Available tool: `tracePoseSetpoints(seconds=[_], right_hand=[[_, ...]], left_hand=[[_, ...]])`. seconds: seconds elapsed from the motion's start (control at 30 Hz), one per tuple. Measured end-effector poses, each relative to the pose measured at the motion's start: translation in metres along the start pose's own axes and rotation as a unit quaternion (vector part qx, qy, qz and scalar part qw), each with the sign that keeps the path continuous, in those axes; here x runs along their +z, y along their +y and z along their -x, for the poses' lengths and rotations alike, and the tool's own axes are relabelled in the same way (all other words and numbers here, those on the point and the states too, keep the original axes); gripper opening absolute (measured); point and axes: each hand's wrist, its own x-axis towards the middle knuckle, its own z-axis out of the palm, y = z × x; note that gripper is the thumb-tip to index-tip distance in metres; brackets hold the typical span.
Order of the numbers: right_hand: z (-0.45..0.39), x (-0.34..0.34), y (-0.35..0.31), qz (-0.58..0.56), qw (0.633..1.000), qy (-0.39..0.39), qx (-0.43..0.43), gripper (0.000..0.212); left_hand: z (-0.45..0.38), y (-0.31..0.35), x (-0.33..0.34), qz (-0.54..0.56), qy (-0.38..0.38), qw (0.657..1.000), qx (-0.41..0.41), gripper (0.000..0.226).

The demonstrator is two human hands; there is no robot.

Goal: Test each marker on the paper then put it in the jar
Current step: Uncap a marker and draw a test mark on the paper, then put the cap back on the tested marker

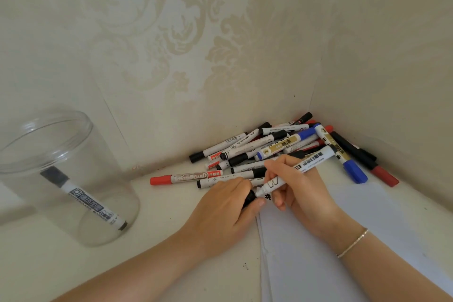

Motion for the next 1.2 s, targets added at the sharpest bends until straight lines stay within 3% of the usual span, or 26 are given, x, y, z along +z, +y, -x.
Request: tracePoseSetpoints(seconds=[0.23,0.37,0.4,0.47,0.53,0.57,0.63,0.77,1.0,1.13,1.2], right_hand=[[0.004,0.004,-0.003,0.044,0.997,-0.069,0.012,0.027],[0.006,-0.001,-0.016,0.033,0.991,-0.107,0.076,0.036],[0.006,-0.003,-0.021,0.013,0.993,-0.084,0.082,0.041],[0.001,-0.006,-0.030,-0.020,0.998,0.039,0.037,0.034],[-0.005,-0.004,-0.039,0.039,0.986,0.159,-0.025,0.017],[-0.009,-0.001,-0.042,0.093,0.978,0.181,-0.041,0.014],[-0.014,0.008,-0.043,0.167,0.965,0.196,-0.052,0.018],[-0.011,0.022,-0.046,0.189,0.951,0.237,-0.059,0.034],[-0.001,0.036,-0.041,0.140,0.956,0.257,-0.014,0.040],[-0.002,0.052,-0.054,0.084,0.973,0.216,0.003,0.044],[-0.005,0.066,-0.063,0.006,0.983,0.181,0.012,0.042]], left_hand=[[0.000,0.004,-0.004,0.009,-0.010,1.000,0.028,0.037],[0.004,0.010,-0.010,0.059,0.015,0.998,0.035,0.024],[0.004,0.011,-0.011,0.069,0.019,0.997,0.022,0.023],[0.001,0.011,-0.017,0.095,0.041,0.995,-0.013,0.025],[-0.008,0.016,-0.027,0.118,0.076,0.989,-0.039,0.031],[-0.014,0.020,-0.035,0.134,0.097,0.985,-0.051,0.037],[-0.026,0.028,-0.049,0.182,0.146,0.966,-0.110,0.050],[-0.040,0.032,-0.070,0.252,0.182,0.931,-0.191,0.055],[-0.031,0.034,-0.072,0.240,0.195,0.927,-0.213,0.059],[-0.028,0.034,-0.101,0.175,0.210,0.940,-0.206,0.057],[-0.025,0.043,-0.126,0.144,0.232,0.945,-0.180,0.042]])
